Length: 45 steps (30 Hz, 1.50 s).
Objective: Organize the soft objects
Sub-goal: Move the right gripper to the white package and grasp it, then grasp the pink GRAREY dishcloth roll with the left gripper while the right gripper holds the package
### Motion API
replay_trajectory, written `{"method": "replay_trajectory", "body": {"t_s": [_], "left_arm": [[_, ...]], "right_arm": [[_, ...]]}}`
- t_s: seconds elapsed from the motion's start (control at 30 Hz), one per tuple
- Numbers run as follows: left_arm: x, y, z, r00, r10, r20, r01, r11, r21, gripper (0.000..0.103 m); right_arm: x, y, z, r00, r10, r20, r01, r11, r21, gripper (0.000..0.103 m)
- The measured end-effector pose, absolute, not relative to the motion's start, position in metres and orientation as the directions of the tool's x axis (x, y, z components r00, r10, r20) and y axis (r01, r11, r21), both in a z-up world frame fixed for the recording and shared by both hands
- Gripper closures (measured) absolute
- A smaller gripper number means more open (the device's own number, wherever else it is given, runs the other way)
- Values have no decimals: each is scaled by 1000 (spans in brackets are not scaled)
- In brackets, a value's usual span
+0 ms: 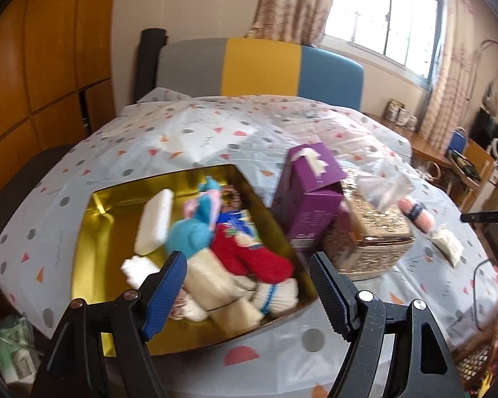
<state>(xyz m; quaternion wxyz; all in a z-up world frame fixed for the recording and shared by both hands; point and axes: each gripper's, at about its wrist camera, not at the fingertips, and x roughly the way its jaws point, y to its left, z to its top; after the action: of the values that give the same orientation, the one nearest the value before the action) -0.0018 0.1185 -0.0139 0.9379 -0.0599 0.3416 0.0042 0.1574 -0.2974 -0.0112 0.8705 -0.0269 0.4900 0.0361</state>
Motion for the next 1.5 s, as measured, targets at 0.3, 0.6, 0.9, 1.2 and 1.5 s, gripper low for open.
{"method": "replay_trajectory", "body": {"t_s": [0.3,0.6,0.9,1.2,1.5], "left_arm": [[7,70,3,752,-180,-634,143,984,-110,26],[20,21,19,702,-315,-638,306,943,-129,26],[46,-45,43,620,-468,-630,459,867,-193,26],[114,-139,36,473,-517,-713,431,842,-325,26],[219,-204,-34,363,-456,-813,209,890,-406,32]], "right_arm": [[186,-337,-72,336,-158,-929,-199,952,-234,29],[212,-336,-104,286,-207,-935,-254,925,-283,27],[214,-381,-102,350,-110,-930,74,993,-90,55],[202,-416,-103,387,-101,-917,324,946,33,54],[207,-418,-117,342,-88,-936,281,960,12,49]]}}
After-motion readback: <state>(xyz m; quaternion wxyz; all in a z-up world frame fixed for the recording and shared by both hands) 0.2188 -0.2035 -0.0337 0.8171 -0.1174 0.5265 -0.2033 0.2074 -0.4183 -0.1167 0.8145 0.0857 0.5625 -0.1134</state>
